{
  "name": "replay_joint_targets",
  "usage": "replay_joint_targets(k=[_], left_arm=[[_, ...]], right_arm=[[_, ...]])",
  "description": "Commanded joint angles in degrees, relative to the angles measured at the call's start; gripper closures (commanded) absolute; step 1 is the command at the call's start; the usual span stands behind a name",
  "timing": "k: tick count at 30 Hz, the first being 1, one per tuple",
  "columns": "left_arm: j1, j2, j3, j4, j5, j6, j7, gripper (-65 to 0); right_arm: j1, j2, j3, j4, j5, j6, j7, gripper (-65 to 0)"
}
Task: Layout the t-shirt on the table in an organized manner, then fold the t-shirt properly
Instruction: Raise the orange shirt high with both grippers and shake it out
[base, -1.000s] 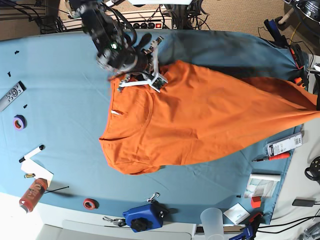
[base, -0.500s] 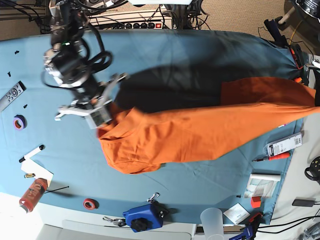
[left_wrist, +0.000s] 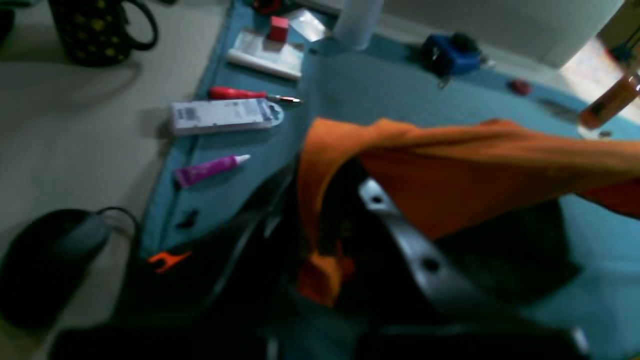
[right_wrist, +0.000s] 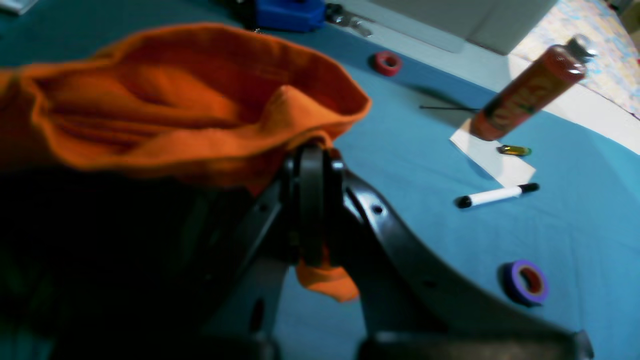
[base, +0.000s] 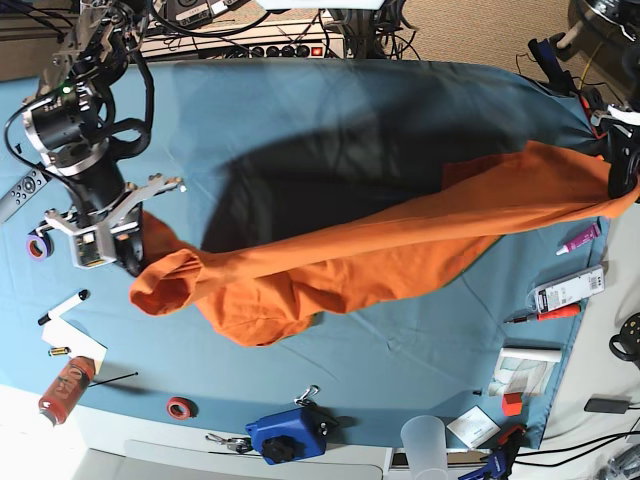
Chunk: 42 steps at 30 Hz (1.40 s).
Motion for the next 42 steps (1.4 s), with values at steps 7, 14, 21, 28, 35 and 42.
replay_joint_targets(k=[7,14,21,28,35,42], left_arm=[[-8.5,-2.2,0.7,0.9,-1.2,0.0,-2.6,0.0],[-16.2,-7.2,14.0,0.9,9.3,2.0,-8.4,0.0],[-26.9,-7.2,16.9,0.9,14.0,4.8,-11.5,0.0],[-30.9,-7.2,14.6,1.0,13.5,4.8,-11.3,0.0],[-30.1,-7.2,3.5,8.0,8.0,4.8,-6.8,0.0],[-24.2,-7.2,-4.2,13.0,6.6,4.8,-7.0,0.0]], right_arm=[[11.1,-1.6,0.5,0.9,0.5,0.4,3.9,0.0],[24.0,-1.6,0.5,0.9,-2.7,0.2,7.5,0.0],[35.1,-1.6,0.5,-5.9,-2.5,0.2,8.8,0.0],[40.0,-2.8,0.5,-6.4,-0.4,0.1,8.7,0.0],[40.0,-10.1,0.5,0.7,4.0,0.2,5.6,0.0],[36.2,-12.9,0.5,0.9,3.9,0.2,3.9,0.0]])
